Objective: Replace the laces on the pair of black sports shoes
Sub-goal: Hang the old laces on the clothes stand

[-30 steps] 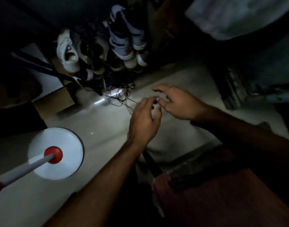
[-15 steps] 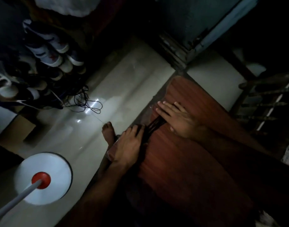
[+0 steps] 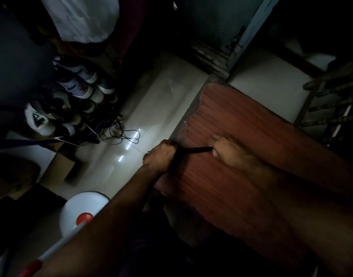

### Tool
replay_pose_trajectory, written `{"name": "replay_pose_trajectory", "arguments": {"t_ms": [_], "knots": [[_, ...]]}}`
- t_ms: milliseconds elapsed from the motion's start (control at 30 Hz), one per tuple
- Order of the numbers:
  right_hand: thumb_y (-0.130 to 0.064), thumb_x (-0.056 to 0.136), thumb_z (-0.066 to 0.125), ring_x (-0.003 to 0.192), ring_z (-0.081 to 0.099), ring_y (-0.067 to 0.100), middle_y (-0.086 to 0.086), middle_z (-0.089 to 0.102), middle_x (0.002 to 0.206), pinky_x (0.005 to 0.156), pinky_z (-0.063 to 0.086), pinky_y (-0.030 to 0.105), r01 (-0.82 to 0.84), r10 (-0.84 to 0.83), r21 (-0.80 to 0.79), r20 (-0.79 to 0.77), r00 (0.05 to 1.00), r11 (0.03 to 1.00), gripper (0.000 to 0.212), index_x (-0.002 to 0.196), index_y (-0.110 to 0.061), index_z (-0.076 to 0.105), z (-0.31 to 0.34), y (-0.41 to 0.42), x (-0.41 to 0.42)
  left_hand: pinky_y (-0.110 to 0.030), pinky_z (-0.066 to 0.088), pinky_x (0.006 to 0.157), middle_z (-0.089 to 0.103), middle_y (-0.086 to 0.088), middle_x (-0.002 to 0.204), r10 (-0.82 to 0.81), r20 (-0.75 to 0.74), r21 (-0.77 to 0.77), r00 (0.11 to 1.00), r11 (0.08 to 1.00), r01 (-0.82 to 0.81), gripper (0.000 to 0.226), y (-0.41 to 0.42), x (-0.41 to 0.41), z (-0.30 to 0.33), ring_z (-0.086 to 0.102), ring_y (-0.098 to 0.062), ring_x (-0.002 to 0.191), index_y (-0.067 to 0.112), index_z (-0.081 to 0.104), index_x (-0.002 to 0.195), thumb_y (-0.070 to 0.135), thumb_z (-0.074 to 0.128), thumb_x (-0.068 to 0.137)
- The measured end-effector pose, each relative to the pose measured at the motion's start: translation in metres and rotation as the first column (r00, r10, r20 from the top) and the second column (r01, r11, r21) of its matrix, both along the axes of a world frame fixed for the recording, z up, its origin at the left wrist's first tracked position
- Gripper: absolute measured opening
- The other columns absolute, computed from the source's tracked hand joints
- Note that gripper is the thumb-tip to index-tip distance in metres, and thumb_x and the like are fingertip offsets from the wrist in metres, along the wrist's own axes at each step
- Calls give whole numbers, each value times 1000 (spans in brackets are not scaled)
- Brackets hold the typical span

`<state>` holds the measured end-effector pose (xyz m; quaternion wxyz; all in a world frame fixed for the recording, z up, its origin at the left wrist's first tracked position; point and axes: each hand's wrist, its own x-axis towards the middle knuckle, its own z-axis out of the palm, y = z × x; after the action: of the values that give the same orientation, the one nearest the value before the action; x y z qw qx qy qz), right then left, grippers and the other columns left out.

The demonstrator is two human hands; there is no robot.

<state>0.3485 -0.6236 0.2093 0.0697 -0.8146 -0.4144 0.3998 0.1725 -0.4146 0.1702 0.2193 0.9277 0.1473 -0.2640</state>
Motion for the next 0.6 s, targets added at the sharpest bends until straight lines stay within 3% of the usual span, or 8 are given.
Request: {"name": "replay_pose_trajectory", "arguments": {"t_ms": [67,133,300,400,500,600], "knots": [[-7,91,58,102,54,20,2,54,111,81,37,25,46,-45,-26,27,999,999,20,110,-10,64,18,-2,-4,-47,55,75,56,-10,109,-75,12,-14,997,997,75,24,-1,9,54,58,-33,93,11,62,106,20,44,92],[-6,91,60,102,57,22,3,55,108,82,40,27,104,-104,14,23,994,994,19,108,-8,67,37,-5,-8,-43,49,71,55,-14,102,-122,96,-49,988,991,127,16,1,16,95,56,-31,84,5,64,100,13,49,98],[-10,94,57,89,58,23,0,52,97,83,49,38,160,-165,195,6,986,968,8,97,-13,64,106,-4,-22,-40,52,77,64,-5,108,-105,65,-115,992,987,112,18,23,28,196,63,-25,93,18,61,114,13,50,100],[-16,99,50,80,58,21,-2,56,84,73,46,39,201,-205,298,-18,979,933,6,97,-19,53,167,15,-29,-36,50,78,69,-7,106,-113,96,-49,989,992,118,18,43,32,278,65,-29,97,18,62,115,15,50,102],[-16,103,44,73,53,25,5,55,77,67,42,41,172,-177,374,-20,984,911,6,97,-17,47,217,42,-36,-31,41,77,69,-10,105,-109,169,50,980,994,102,15,67,30,352,64,-32,99,12,64,112,19,53,103],[-18,103,41,73,52,28,1,51,73,69,37,42,89,-122,475,38,992,875,9,95,-19,45,260,68,-48,-38,49,80,67,0,96,-119,199,132,973,987,94,20,87,20,418,65,-26,93,18,64,107,33,53,101]]}}
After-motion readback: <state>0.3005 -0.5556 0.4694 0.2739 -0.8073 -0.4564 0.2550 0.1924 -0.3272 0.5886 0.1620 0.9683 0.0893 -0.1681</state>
